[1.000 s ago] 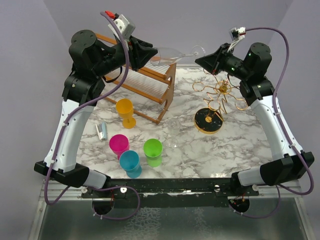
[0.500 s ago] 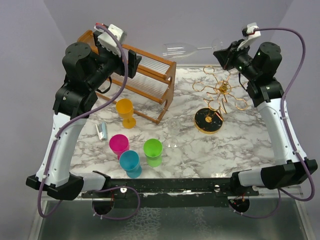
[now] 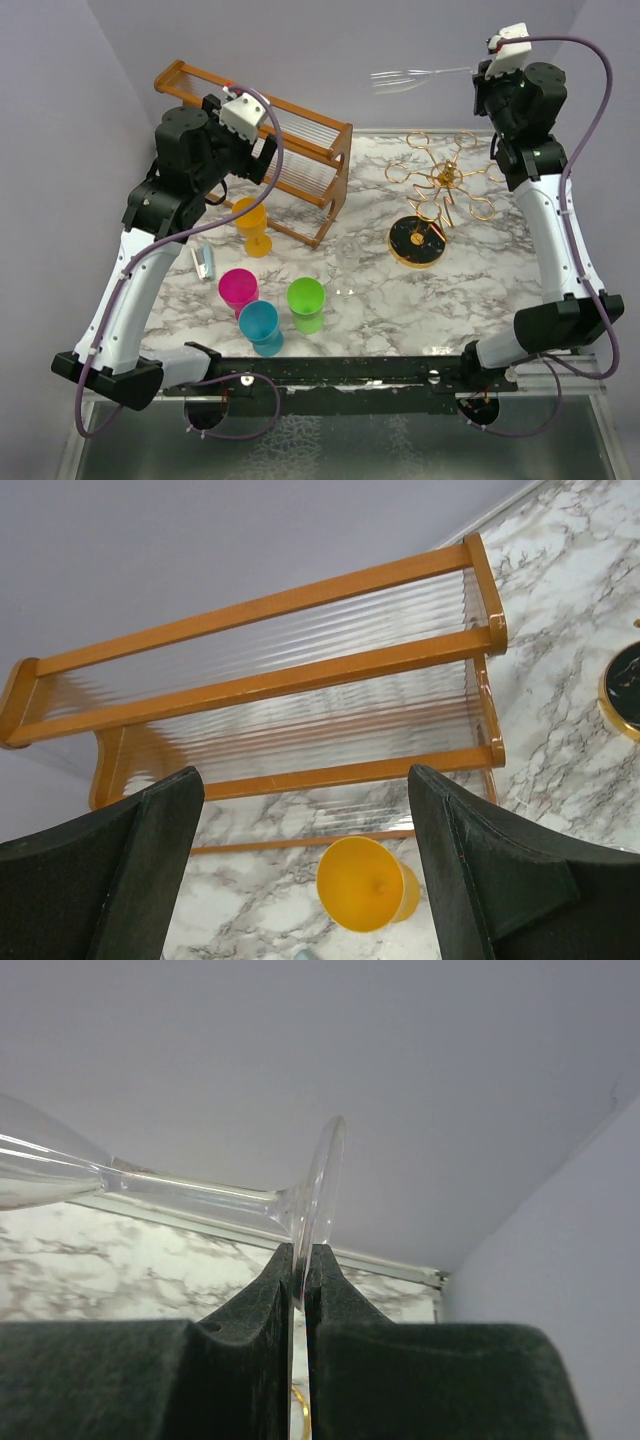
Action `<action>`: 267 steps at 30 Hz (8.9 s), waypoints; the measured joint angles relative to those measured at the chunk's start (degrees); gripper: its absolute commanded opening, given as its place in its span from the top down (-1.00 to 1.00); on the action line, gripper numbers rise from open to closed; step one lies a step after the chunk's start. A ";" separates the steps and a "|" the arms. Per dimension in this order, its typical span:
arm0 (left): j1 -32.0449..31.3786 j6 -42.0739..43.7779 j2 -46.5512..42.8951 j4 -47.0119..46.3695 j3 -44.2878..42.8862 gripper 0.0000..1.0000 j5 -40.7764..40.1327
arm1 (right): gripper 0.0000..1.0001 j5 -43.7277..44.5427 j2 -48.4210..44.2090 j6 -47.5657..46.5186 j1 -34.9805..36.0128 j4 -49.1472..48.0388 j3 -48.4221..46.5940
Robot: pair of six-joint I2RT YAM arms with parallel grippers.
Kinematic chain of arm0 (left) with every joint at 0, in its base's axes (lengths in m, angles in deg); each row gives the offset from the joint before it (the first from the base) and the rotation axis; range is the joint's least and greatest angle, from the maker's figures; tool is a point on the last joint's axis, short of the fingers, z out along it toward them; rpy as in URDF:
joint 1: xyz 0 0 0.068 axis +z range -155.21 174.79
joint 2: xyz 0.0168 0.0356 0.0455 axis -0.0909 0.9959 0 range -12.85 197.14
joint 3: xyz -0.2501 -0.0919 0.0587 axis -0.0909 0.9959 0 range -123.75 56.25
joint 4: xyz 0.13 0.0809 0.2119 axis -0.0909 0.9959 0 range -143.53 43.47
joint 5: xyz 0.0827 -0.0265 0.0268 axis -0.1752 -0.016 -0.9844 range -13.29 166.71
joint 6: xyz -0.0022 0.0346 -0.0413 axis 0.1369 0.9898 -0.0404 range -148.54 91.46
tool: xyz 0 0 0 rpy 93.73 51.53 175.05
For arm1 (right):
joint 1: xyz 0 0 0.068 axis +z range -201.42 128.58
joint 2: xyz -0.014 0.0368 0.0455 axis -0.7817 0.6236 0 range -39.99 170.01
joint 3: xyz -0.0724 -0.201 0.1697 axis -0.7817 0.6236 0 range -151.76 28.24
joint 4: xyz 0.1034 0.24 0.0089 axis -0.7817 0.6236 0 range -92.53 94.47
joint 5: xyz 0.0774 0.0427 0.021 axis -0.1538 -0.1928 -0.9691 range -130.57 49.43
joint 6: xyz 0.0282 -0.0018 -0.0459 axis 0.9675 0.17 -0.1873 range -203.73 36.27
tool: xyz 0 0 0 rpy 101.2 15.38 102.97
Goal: Place the wine glass upside down on the wine glass rack
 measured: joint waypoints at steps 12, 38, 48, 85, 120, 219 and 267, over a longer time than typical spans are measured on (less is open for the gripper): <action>0.00 0.63 -4.61 1.14 3.26 -0.73 2.49 | 0.98 6.03 6.56 -20.87 0.04 -1.14 -1.88; 0.00 3.52 -5.84 2.73 7.34 -0.73 4.33 | 0.98 -8.15 2.56 -65.09 0.66 -0.70 10.05; 0.00 3.96 -5.16 3.58 6.38 -0.73 4.33 | 0.98 -12.66 2.97 -75.65 0.70 12.63 5.66; 0.02 8.96 -5.90 3.43 6.51 -0.73 2.60 | 0.94 -23.87 3.41 -91.47 1.90 29.62 -2.27; 0.02 11.17 -5.92 3.41 7.41 -0.73 1.90 | 0.91 -20.50 3.54 -100.96 6.54 32.11 -2.91; 0.02 13.77 -7.41 0.92 13.14 -0.74 0.26 | 0.32 -18.36 4.00 -95.67 10.67 26.56 4.31; 0.02 13.64 -9.40 -1.29 19.06 -0.75 1.92 | 0.14 -25.27 0.28 -92.50 10.75 33.70 2.36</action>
